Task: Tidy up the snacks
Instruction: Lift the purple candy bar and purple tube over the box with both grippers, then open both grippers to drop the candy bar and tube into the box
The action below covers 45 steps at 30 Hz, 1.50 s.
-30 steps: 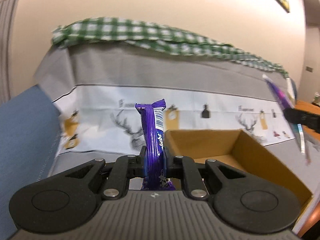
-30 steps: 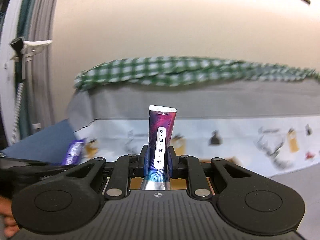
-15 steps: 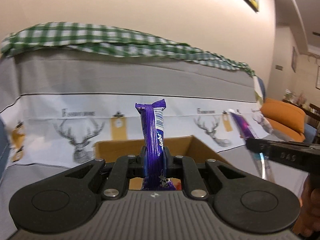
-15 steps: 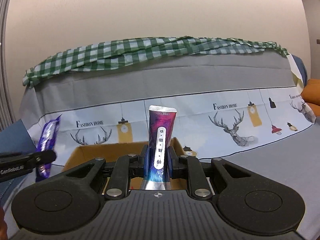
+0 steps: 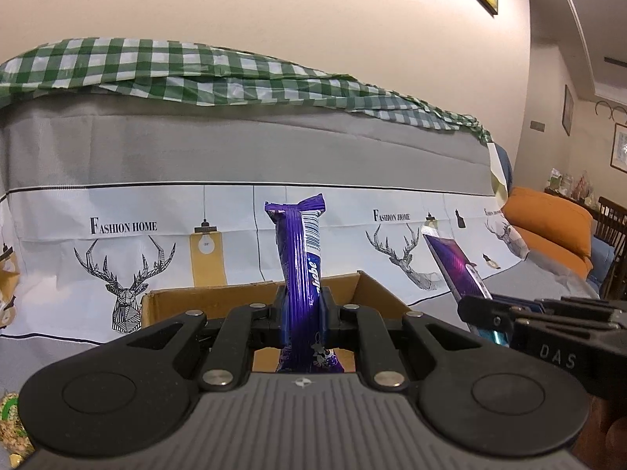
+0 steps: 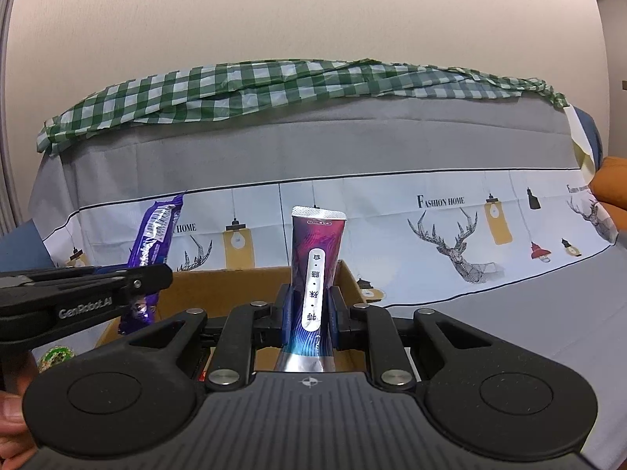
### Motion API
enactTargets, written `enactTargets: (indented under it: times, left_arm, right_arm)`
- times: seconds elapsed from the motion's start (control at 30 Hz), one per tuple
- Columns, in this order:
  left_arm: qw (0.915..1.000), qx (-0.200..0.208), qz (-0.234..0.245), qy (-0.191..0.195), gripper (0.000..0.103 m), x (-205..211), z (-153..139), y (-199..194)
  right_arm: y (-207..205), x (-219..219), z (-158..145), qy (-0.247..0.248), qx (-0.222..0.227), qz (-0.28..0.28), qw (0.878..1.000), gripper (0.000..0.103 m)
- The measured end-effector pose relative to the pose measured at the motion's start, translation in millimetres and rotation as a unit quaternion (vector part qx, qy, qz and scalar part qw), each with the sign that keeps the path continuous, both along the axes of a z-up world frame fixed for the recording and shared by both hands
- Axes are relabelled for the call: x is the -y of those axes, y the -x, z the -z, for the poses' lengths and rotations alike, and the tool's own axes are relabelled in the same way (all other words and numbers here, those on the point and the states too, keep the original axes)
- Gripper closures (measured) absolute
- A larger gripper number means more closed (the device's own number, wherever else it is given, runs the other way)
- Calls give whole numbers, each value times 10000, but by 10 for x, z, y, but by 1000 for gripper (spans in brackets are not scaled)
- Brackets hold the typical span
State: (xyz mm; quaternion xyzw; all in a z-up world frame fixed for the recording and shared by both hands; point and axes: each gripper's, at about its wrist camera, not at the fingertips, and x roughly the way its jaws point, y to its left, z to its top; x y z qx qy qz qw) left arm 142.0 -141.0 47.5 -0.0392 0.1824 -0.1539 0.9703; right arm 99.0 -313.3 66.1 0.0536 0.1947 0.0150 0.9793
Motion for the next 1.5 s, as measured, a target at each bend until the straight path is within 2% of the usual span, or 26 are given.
enactTargets:
  times: [0.27, 0.77, 1.03, 1.07, 1.1, 1.13, 1.17, 1.2, 1.33, 1.5]
  left_arm:
    - [9997, -99, -118, 174, 88, -59, -15, -102]
    - [9989, -43, -203, 411, 88, -112, -97, -130]
    - [9986, -46, -112, 505, 88, -134, -107, -121]
    - [9985, -98, -35, 531, 82, -131, -104, -132]
    - [9985, -135, 16, 533, 65, -128, -99, -139]
    - [9987, -98, -21, 505, 55, -125, -97, -125]
    - [9988, -29, -69, 481, 48, -123, -102, -112]
    - [9988, 22, -84, 472, 48, -127, -114, -103]
    - [9985, 114, -131, 510, 48, -181, -138, -80]
    - [9985, 239, -148, 471, 46, -258, -160, -43]
  right_arm:
    - [-47, -74, 7, 49, -21, -47, 10000, 84]
    - [-59, -160, 13, 179, 44, -45, 9998, 84]
    - [-60, -181, 10, 209, 75, -46, 9997, 84]
    - [-72, -174, 14, 209, 47, -30, 9998, 81]
    - [-91, -173, 26, 202, -23, -10, 9998, 77]
    - [-101, -168, 35, 208, -48, 43, 9998, 72]
    - [-105, -169, 34, 242, -43, 147, 9996, 52]
    - [-104, -166, 33, 258, -19, 231, 9994, 39]
    - [-117, -147, 45, 163, -74, 350, 9992, 38]
    - [-120, -207, 56, 267, -68, 391, 9989, 38]
